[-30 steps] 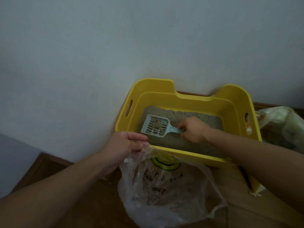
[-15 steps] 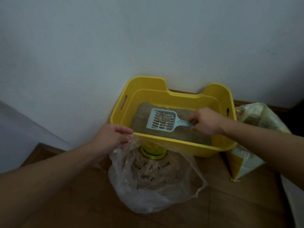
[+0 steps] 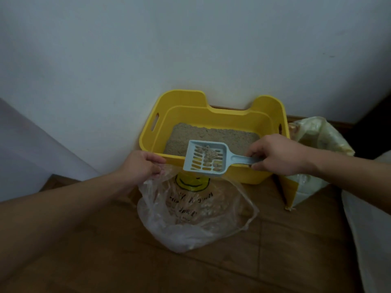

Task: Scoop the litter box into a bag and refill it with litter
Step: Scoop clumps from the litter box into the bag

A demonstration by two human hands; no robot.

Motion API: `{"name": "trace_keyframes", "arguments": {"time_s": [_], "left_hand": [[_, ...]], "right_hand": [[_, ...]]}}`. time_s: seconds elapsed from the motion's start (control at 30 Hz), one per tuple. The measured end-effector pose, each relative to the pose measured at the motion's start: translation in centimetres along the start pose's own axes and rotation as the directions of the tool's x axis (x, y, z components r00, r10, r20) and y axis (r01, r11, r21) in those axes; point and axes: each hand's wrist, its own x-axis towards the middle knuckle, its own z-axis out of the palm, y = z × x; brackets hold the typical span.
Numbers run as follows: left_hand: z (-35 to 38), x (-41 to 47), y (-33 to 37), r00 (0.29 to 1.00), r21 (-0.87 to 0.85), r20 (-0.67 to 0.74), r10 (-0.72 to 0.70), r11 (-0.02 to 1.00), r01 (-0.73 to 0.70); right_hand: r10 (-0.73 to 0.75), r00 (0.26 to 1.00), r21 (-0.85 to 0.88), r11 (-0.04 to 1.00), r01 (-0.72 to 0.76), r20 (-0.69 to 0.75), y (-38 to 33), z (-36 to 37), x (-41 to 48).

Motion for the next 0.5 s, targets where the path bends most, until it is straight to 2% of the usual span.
{"name": "trace_keyframes", "arguments": {"time_s": [0.2, 0.5], "left_hand": [[0.0, -0.1, -0.1, 1.000, 0.031, 0.014, 0.011, 0.999, -0.012], [0.4, -0.3, 0.0, 0.999, 0.003, 0.026, 0.027, 1.000, -0.027]], "right_hand": [[-0.049, 0.991, -0.034, 0.998, 0.054, 0.122, -1.4, 3.2, -1.3], [-0.023, 0.965, -0.092, 0.995, 0.049, 0.260, -2.3, 7.7, 0.9]]}}
